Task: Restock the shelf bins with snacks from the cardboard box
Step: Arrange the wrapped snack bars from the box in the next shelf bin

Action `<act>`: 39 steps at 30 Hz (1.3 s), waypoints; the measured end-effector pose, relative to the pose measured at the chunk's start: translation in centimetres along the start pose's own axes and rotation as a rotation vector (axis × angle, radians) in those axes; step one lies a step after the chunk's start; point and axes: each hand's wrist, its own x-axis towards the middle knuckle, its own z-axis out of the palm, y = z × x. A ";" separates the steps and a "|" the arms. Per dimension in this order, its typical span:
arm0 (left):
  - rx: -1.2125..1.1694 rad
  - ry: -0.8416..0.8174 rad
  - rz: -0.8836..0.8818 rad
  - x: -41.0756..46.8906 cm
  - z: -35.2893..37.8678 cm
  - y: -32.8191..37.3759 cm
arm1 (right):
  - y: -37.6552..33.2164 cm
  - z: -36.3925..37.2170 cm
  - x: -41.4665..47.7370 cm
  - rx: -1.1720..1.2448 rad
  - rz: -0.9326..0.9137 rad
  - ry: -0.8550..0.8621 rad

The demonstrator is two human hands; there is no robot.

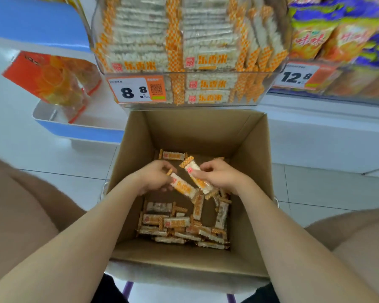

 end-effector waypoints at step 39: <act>0.028 0.837 0.987 -15.5 -12.6 17.6 | -23.3 -10.9 -11.3 -0.493 -0.716 0.575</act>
